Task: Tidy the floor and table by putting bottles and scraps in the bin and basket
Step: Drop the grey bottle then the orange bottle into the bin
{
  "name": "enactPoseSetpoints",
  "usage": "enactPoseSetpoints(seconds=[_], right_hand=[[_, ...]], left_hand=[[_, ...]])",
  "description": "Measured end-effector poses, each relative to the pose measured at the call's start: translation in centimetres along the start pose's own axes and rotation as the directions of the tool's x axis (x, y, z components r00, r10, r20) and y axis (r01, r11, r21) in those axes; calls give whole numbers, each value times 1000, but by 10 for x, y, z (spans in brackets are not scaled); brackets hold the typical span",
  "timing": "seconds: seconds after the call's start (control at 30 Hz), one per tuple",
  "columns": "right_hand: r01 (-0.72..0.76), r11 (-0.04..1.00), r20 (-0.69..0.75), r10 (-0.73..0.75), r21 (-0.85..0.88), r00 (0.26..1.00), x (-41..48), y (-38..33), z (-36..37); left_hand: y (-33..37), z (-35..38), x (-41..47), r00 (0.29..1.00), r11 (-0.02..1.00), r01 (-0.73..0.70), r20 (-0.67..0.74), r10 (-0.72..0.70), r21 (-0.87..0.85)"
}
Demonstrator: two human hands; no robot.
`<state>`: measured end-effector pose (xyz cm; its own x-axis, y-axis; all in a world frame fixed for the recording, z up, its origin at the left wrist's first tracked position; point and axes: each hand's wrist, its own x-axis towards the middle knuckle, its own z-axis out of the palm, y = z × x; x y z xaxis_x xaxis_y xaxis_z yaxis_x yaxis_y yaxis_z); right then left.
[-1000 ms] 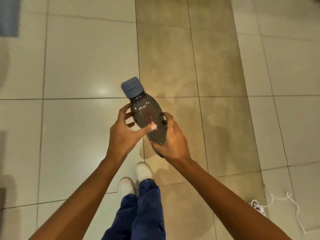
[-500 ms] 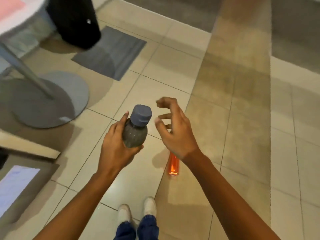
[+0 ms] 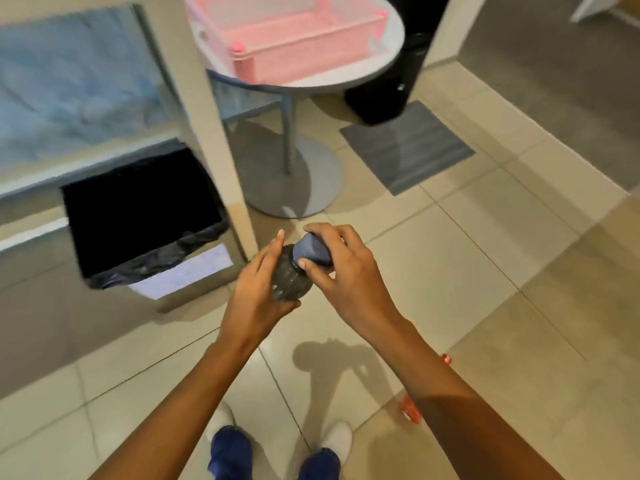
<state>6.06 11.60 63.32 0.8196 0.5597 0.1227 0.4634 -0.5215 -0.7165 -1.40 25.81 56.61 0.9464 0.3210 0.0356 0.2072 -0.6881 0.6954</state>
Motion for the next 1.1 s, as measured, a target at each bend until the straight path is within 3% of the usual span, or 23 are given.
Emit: enactPoseSetpoints(seconds=[0.2,0.3,0.47,0.67,0.9,1.0,1.1], right_hand=[[95,995,86,-96,16,992,29,-69,104],[117,992,26,-119,45,993,49,-98,148],[104,993,-107,-98,49,989,95,-126,219],[76,993,-85,-69,91,994,152,-125,298],[-89,996,57,90,-17,994,251,-76,410],[-96,986,131,114,-135,985,291,-54,457],[-299,945,169,319,-134,933,321,-37,491]], left_hand=[[-90,-77,-28,978,979,182,-120,-171,92],[-141,-115,-45,943,956,290,-182,-280,32],[-230,-156,-62,819,880,465,-328,-470,-101],[-316,-168,-42,603,739,572,-428,-673,-356],[-405,-156,2,559,697,620,-420,-715,-360],[-438,-145,19,440,590,655,-397,-806,-472],[-465,-131,31,255,391,656,-299,-920,-645]])
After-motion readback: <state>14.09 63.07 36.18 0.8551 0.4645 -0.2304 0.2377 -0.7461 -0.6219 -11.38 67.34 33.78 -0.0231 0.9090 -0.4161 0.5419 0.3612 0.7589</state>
